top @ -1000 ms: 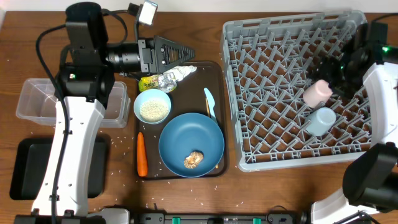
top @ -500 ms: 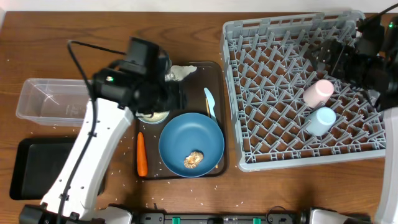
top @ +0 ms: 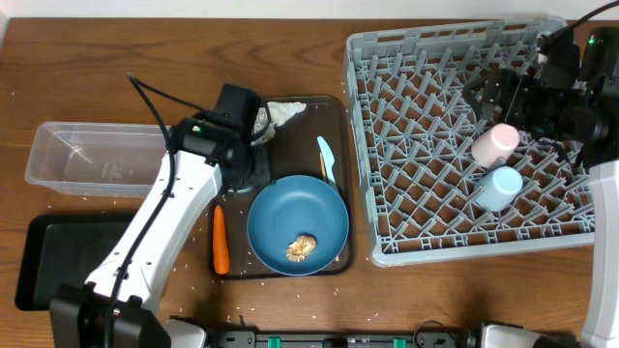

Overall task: Sort waste into correct bins and load items into the dishwasher rack
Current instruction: 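Reach the left gripper to the light-blue rice bowl and grasp it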

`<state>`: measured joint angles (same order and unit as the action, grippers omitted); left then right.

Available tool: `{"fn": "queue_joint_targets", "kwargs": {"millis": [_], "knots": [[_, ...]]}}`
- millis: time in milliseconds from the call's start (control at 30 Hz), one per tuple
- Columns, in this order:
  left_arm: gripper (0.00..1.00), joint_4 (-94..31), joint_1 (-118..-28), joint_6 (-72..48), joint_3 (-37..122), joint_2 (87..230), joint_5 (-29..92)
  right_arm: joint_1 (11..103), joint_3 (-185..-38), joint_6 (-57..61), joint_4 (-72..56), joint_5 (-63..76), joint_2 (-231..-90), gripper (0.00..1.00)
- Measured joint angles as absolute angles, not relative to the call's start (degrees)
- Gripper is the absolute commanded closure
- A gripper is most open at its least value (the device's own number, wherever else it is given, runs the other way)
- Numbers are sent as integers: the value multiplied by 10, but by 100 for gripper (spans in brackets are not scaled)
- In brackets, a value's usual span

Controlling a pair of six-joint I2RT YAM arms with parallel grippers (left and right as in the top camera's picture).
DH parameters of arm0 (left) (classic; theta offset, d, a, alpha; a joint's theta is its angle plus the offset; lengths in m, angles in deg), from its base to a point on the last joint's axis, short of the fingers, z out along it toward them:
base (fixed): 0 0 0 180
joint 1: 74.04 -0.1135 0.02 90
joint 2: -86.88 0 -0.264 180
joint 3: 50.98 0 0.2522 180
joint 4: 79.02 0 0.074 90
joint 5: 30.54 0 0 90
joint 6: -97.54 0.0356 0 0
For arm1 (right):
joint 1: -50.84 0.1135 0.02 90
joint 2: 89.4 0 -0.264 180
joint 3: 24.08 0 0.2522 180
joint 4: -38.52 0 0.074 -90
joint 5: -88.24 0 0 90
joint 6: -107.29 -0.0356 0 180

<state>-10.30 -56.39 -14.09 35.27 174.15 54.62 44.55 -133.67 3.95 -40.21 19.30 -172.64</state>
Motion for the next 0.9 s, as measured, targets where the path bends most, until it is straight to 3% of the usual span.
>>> {"fn": "queue_joint_targets", "kwargs": {"millis": [300,767,900], "knots": [[52,-187,-564,-99,353,1805,566,446,-1337,43,-407,193,-1726,20],[52,-253,-564,-78,352,1876,613,446,-1337,43,-409,193,-1726,20],[59,-257,-563,-76,352,1895,616,446,-1337,43,-410,193,-1726,18]]}}
